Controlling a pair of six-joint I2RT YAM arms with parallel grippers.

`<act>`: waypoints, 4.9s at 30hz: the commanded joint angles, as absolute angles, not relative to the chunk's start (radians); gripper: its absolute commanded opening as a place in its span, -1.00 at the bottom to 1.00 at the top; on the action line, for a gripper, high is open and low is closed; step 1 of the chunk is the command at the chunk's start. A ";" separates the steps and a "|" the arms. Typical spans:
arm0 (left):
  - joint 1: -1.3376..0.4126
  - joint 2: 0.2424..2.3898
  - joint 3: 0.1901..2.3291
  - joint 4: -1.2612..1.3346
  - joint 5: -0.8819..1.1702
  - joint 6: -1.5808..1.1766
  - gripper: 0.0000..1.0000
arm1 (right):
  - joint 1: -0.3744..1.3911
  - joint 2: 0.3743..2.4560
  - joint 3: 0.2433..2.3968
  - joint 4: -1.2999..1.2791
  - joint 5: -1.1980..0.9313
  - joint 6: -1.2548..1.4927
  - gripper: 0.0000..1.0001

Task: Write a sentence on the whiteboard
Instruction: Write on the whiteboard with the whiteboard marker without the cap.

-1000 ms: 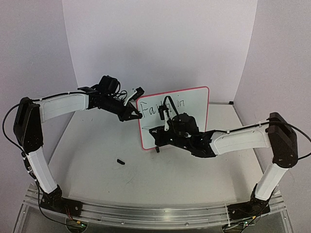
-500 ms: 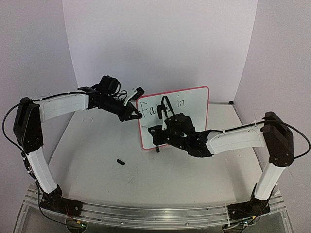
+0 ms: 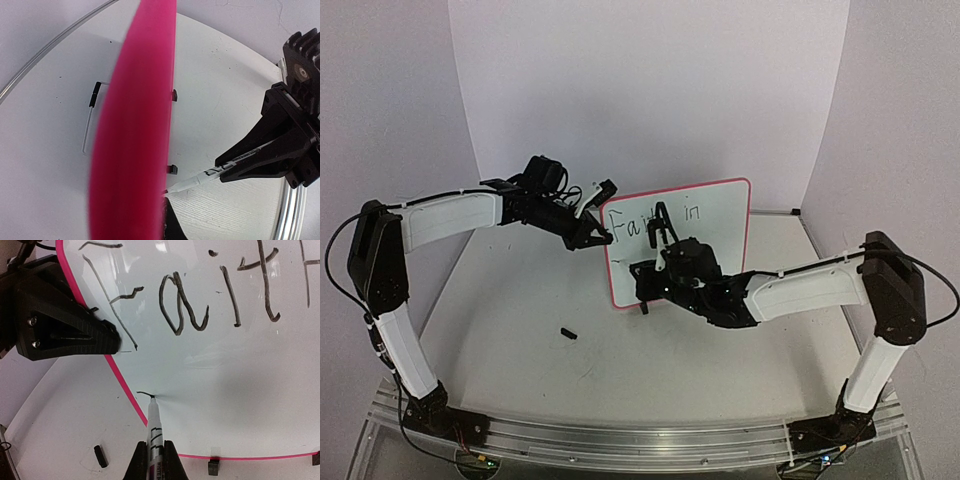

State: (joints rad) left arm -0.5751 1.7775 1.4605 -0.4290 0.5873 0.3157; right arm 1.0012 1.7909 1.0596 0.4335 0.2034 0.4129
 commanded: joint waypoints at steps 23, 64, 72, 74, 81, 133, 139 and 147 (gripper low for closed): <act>-0.580 1.790 1.457 -0.532 0.473 0.371 -1.00 | 0.992 1.756 1.111 0.452 0.174 0.406 -1.00; -0.580 1.778 1.458 -0.533 0.478 0.370 -1.00 | 0.992 1.779 1.101 0.321 0.223 0.451 -1.00; -0.580 1.779 1.457 -0.533 0.478 0.370 -1.00 | 0.992 1.707 1.068 0.344 0.223 0.438 -1.00; -0.580 1.778 1.457 -0.532 0.478 0.370 -1.00 | 0.991 1.699 1.068 0.347 0.220 0.437 -1.00; -0.580 1.778 1.457 -0.533 0.477 0.371 -1.00 | 0.992 1.729 1.086 0.343 0.224 0.442 -1.00; -0.582 1.775 1.457 -0.531 0.480 0.370 -1.00 | 0.992 1.731 1.135 0.235 0.308 0.433 -1.00; -0.582 1.776 1.457 -0.530 0.481 0.369 -1.00 | 0.992 1.720 1.150 0.236 0.297 0.422 -1.00; -0.582 1.778 1.457 -0.531 0.481 0.369 -1.00 | 0.992 1.727 1.175 0.241 0.264 0.409 -1.00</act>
